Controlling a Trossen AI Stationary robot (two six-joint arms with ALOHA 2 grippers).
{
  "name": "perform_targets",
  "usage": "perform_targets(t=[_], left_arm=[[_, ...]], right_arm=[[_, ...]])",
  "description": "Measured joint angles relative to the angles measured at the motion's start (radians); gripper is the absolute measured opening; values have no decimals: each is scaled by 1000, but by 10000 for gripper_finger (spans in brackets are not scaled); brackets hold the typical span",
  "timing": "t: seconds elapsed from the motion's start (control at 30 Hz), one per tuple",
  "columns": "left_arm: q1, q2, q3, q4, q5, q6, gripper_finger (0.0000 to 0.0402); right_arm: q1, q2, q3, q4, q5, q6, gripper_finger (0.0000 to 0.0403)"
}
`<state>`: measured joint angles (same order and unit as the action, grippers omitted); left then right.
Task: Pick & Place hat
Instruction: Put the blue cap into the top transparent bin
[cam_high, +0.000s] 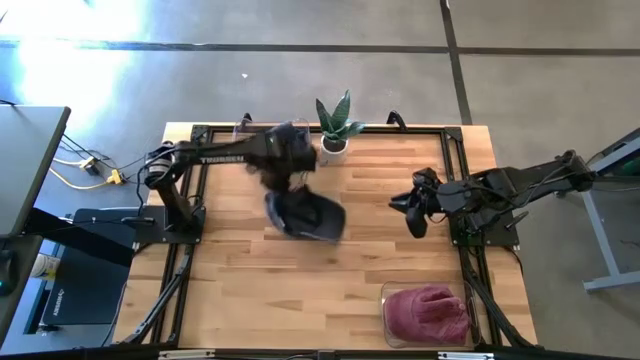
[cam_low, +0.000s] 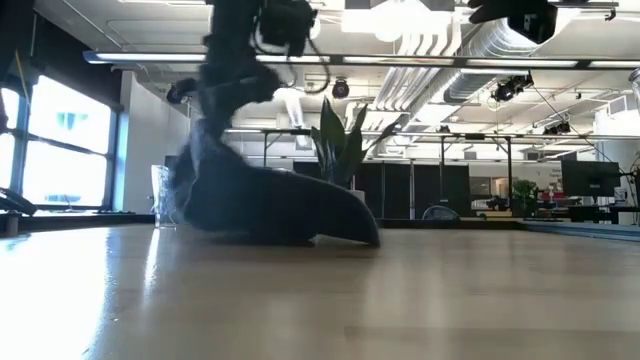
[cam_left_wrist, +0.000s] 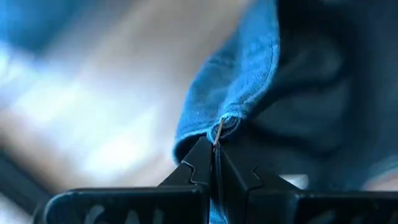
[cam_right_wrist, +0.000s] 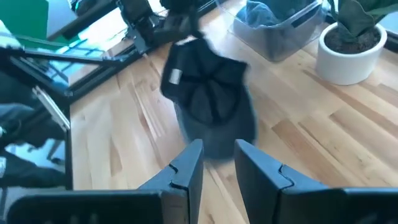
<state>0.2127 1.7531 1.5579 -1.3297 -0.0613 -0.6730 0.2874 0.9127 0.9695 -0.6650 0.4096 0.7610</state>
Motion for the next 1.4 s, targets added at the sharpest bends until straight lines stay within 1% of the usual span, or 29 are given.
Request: perform_targets(t=[0.07,0.17,0.2,0.27,0.33,0.4,0.43,0.53,0.6,0.67,0.73,0.8,0.87,0.9,0.97,1.03,1.1,1.17,1.2,1.3,1.4], left_arm=[[-48,0,-48,-69,8,-63,6],[-167,-13,-119,-70,84,-211,4],[-217,-19,-136,-46,131,-251,4],[-315,-20,-157,51,227,-324,6],[-400,-17,-170,151,297,-406,20],[-459,-18,-173,283,347,-493,45],[-472,-18,-174,352,355,-530,61],[-466,-18,-176,503,359,-595,118],[-442,-23,-165,546,372,-589,158],[-437,-34,-137,547,411,-526,194],[-436,-36,-99,557,475,-393,221],[-461,-35,-62,540,528,-222,238],[-485,-35,-22,535,534,-58,243],[-501,-36,-7,536,522,29,244],[-528,-36,10,535,465,215,245],[-552,-35,16,535,389,398,246],[-563,-35,19,527,359,533,247],[-561,-28,19,474,349,572,252],[-560,-16,19,458,328,585,254],[-560,25,16,397,217,642,257],[-557,69,20,402,162,643,257]], right_arm=[[0,0,0,-9,-9,-24,87],[0,1,0,-10,-33,-62,87],[0,2,0,-11,-35,-71,87],[0,3,0,-11,-35,-98,87],[0,3,0,-11,-33,-124,87],[0,3,0,-11,-21,-158,87],[0,3,0,-11,-16,-173,87],[-14,3,0,-10,-7,-214,87],[-33,3,0,-10,-19,-234,87],[-56,3,0,-10,-50,-256,87],[-78,3,0,-9,-90,-274,87],[-97,3,0,-8,-139,-292,87],[-110,3,-1,-7,-211,-319,87],[-117,4,-1,-7,-241,-330,87],[-121,6,-2,-7,-276,-333,87],[-122,9,-2,-7,-282,-319,87],[-123,10,-2,-7,-282,-309,87],[-123,10,-2,-2,-282,-291,87],[-123,10,-2,3,-282,-284,87],[-122,10,-2,18,-282,-245,87],[-122,10,-2,34,-293,-207,87]])
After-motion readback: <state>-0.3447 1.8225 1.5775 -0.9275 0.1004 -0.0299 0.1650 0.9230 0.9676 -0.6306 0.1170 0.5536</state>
